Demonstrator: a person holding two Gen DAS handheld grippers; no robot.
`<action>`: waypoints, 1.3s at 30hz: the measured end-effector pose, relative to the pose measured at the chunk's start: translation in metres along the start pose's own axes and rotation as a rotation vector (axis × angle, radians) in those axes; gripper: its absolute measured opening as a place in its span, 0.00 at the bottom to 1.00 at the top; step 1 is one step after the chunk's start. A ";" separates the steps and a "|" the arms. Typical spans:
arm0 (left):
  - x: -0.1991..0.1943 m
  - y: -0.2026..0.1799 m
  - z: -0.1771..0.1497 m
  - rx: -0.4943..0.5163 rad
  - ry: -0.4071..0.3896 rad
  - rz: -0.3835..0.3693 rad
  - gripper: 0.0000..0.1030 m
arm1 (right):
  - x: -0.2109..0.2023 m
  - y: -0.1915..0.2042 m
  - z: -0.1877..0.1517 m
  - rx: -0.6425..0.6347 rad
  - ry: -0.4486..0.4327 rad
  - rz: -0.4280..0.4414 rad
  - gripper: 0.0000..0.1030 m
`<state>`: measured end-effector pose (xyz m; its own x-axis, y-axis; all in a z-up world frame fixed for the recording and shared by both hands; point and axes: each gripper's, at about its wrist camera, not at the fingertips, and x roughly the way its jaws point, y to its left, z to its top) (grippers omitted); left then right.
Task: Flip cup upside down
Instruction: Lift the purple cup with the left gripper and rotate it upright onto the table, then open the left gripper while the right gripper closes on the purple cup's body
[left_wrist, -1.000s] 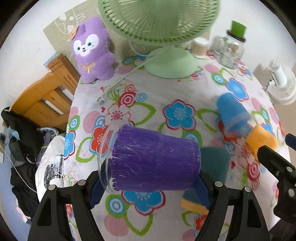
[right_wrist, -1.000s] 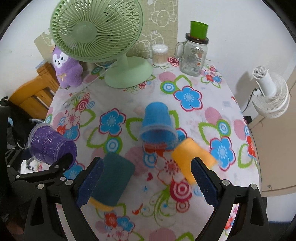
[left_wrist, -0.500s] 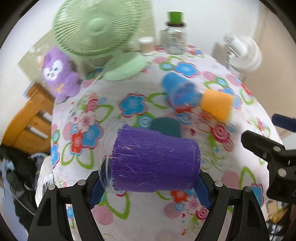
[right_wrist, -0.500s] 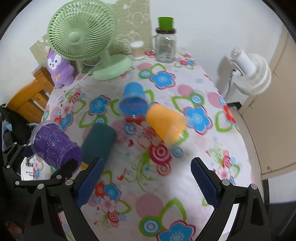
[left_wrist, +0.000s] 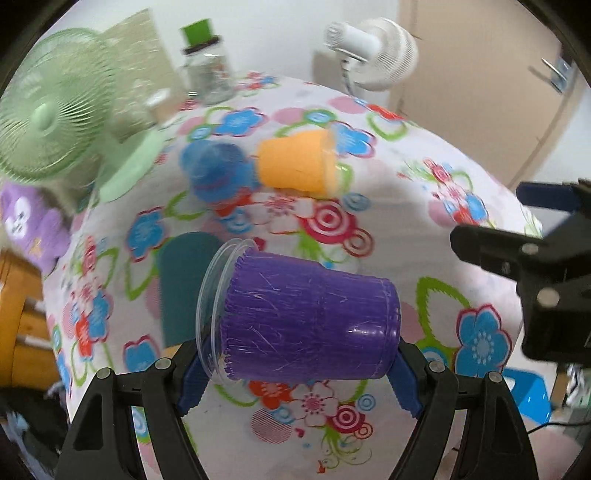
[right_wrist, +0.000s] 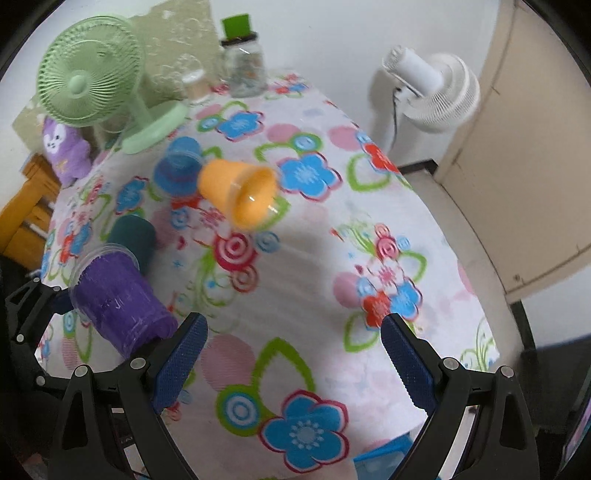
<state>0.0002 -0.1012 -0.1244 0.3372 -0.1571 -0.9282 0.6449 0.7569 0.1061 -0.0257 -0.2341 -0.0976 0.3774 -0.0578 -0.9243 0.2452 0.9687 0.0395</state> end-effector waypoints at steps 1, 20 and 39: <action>0.004 -0.003 0.000 0.019 0.000 -0.008 0.81 | 0.002 -0.002 -0.002 0.003 0.003 -0.006 0.94; 0.047 -0.022 -0.001 0.178 0.022 -0.054 0.85 | 0.034 -0.005 -0.026 0.010 0.041 0.005 0.94; -0.019 0.004 -0.027 -0.126 0.033 0.032 1.00 | -0.024 0.014 -0.025 -0.210 -0.207 0.172 0.94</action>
<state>-0.0217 -0.0781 -0.1159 0.3320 -0.1127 -0.9365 0.5421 0.8353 0.0917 -0.0538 -0.2133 -0.0843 0.5760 0.0841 -0.8131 -0.0194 0.9958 0.0893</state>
